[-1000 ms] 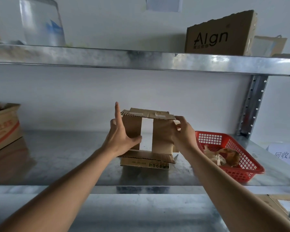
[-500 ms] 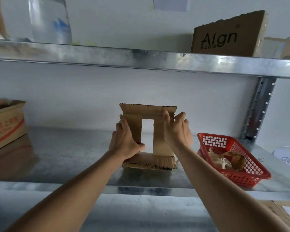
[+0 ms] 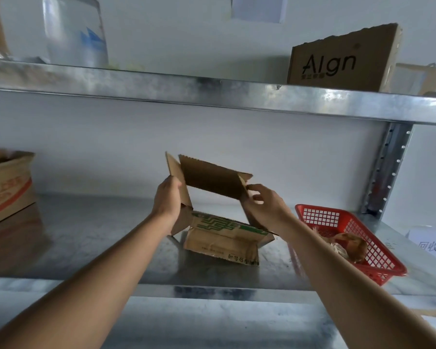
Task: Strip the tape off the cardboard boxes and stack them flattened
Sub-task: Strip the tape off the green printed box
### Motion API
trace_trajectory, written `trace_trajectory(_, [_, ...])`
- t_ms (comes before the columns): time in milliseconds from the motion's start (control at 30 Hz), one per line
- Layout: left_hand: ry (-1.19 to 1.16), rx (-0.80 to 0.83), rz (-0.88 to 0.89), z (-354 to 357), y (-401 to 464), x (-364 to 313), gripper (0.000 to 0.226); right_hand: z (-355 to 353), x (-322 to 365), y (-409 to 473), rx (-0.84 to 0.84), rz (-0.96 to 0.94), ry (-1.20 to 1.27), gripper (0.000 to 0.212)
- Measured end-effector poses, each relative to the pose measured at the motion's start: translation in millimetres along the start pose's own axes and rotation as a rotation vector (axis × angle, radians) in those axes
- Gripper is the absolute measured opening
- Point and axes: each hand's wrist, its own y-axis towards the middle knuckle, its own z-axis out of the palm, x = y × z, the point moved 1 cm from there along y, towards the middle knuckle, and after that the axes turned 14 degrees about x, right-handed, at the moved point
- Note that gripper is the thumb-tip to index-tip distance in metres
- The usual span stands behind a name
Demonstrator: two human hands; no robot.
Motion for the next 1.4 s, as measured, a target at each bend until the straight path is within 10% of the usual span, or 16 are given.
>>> trace_trajectory(233, [-0.311, -0.16, -0.16, -6.2, 16.6, 3.2, 0.032, -12.2, -10.7, -14.2, 0.434, -0.087, 0.355, 0.021])
trace_trajectory(400, [-0.377, -0.257, -0.242, -8.9, 23.2, -1.4, 0.041, 14.2, -41.7, -15.1, 0.761, -0.223, 0.326, 0.116])
trace_trajectory(467, [-0.428, -0.252, -0.24, -8.3, 23.6, -3.2, 0.04, 28.0, -53.0, -13.4, 0.641, -0.204, 0.197, 0.114])
trace_trajectory(667, [-0.568, -0.021, -0.2, -7.9, 20.6, -2.7, 0.033, 49.3, -71.5, -3.3, -0.001, -0.163, 0.411, 0.021])
trace_trajectory(933, [0.291, 0.192, -0.089, -37.9, 18.9, 37.6, 0.061, 31.8, -56.3, -7.6, -0.056, -0.276, 0.663, 0.04])
trace_trajectory(1200, [0.569, 0.29, 0.017, -61.3, 17.9, 57.0, 0.086, 21.5, -53.1, -28.7, -0.247, -0.132, 0.716, 0.034])
trace_trajectory(1400, [0.659, 0.279, 0.082, -51.1, 13.1, 61.7, 0.088, 34.0, -50.9, -55.7, -0.328, -0.185, 0.534, 0.082])
